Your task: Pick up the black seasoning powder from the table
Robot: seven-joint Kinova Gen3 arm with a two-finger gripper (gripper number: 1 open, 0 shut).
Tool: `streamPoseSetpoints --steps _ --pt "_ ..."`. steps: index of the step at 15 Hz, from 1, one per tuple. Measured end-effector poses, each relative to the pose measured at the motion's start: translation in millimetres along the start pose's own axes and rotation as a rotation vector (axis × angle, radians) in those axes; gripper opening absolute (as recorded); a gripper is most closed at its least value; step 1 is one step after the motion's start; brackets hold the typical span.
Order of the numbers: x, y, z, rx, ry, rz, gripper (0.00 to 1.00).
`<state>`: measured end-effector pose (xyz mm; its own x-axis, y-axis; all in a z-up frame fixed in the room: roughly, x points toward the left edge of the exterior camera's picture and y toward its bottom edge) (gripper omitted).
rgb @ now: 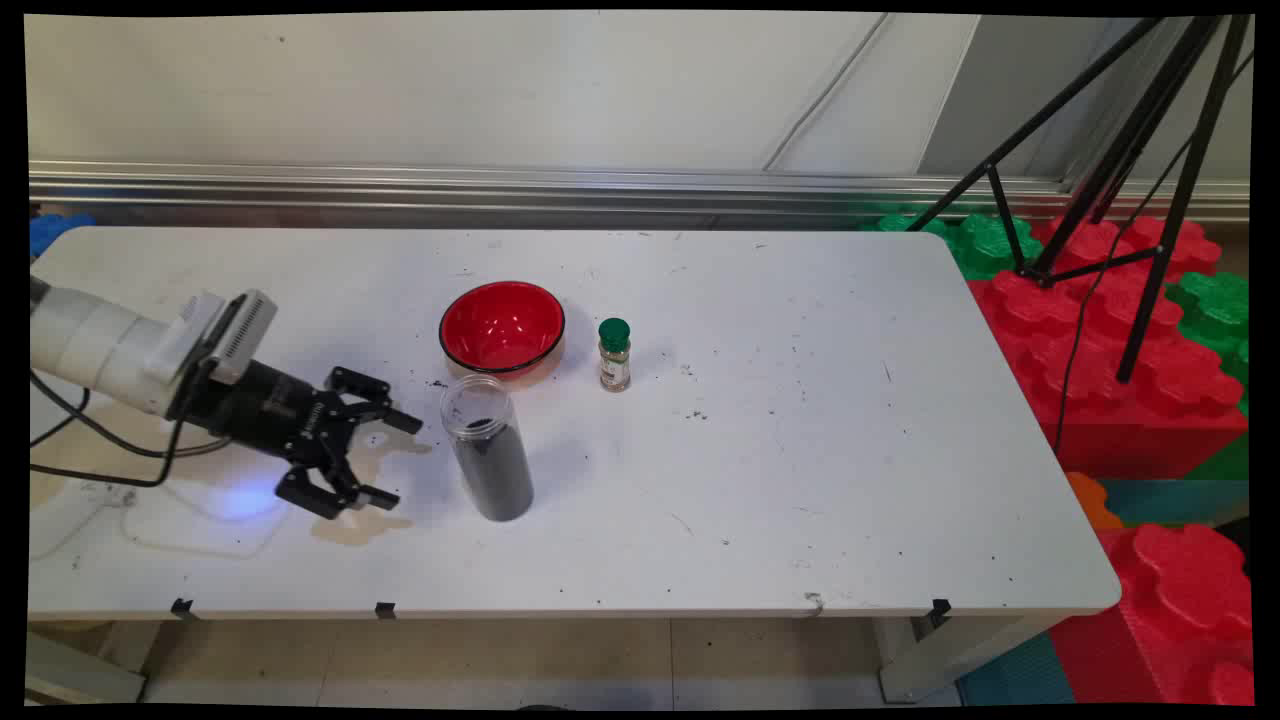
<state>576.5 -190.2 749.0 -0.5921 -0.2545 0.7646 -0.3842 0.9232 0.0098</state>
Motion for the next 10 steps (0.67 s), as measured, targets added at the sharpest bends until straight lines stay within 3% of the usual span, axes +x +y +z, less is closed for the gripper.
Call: streamPoseSetpoints --steps 10 --pt "13 3 42 0.004 0.077 0.016 1.0"
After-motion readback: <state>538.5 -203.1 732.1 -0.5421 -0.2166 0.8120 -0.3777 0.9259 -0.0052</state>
